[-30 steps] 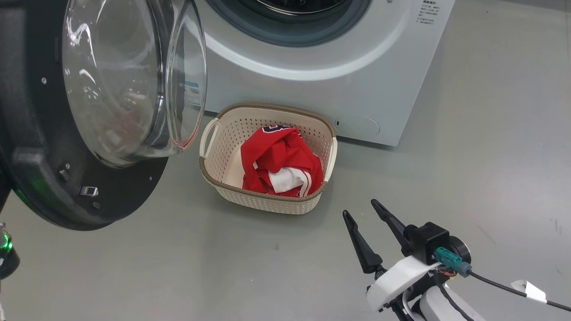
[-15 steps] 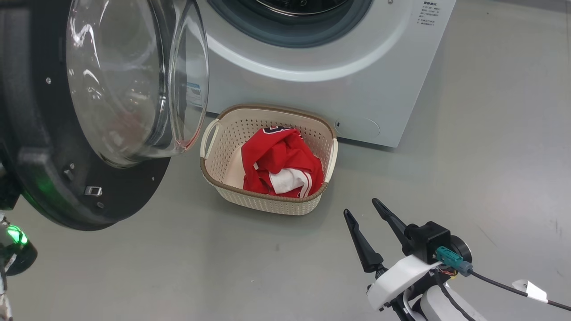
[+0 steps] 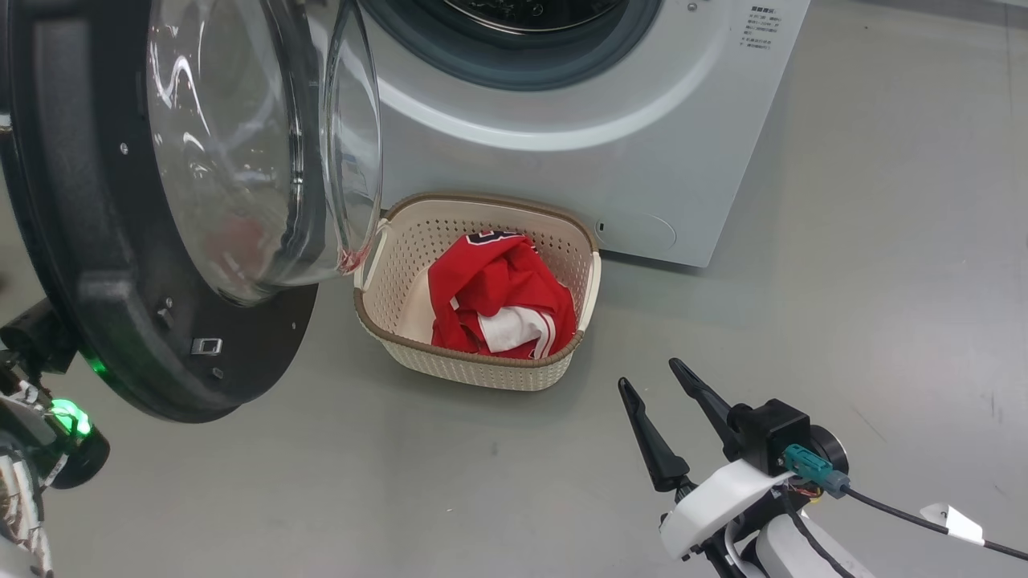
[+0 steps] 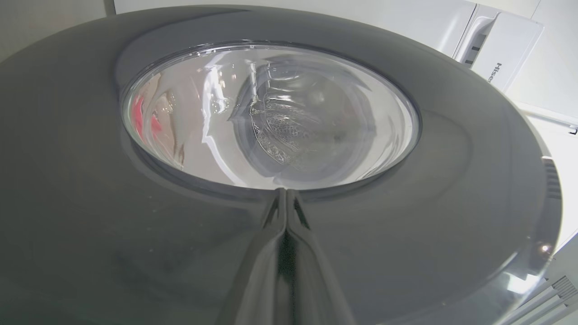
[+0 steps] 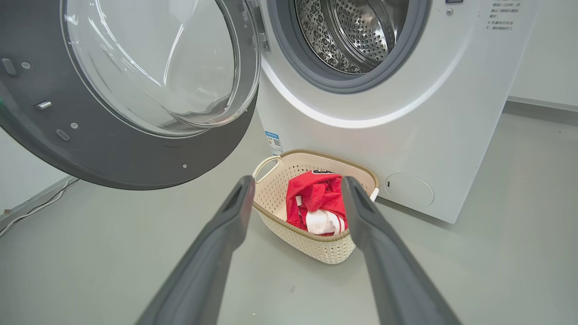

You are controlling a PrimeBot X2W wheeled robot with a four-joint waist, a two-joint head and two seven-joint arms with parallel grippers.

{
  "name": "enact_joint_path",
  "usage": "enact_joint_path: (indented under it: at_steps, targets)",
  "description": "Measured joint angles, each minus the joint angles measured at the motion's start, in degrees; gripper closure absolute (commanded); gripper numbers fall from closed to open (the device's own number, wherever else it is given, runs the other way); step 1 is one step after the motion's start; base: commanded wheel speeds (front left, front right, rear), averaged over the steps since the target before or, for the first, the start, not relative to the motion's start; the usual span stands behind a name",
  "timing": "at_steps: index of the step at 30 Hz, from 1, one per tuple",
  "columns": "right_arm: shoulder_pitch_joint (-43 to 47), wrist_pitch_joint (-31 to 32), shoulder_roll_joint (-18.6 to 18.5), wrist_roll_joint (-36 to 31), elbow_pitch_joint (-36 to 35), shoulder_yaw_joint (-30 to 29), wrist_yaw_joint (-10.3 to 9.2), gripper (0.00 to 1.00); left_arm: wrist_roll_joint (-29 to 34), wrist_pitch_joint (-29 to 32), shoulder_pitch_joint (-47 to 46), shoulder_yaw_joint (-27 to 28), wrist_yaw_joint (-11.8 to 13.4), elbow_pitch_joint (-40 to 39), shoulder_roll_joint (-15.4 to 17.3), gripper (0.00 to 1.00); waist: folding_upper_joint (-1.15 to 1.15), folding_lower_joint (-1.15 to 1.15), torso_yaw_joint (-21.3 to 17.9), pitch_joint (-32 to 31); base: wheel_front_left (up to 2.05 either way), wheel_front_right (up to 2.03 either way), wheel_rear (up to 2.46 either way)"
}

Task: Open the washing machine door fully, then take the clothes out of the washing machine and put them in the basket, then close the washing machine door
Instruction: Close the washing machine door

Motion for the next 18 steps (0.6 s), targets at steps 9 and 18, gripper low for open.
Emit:
enact_joint_path:
  at_steps: [9, 18]
  targets:
    - [0.0, 0.0, 0.1, 0.0, 0.1, -0.1, 0.01, 0.00, -1.7, 3.7, 1.8, -0.8, 0.0, -2.6, -2.9, 1.00, 0.00, 0.00, -0.9, -0.1, 0.00, 0.00, 0.00]
    - [-0.1, 0.0, 0.5, 0.0, 0.6, 0.6, 0.01, 0.00, -4.1, 7.0, 5.2, -0.9, 0.0, -6.4, -4.9, 1.00, 0.00, 0.00, -3.1, -0.3, 0.00, 0.00, 0.00]
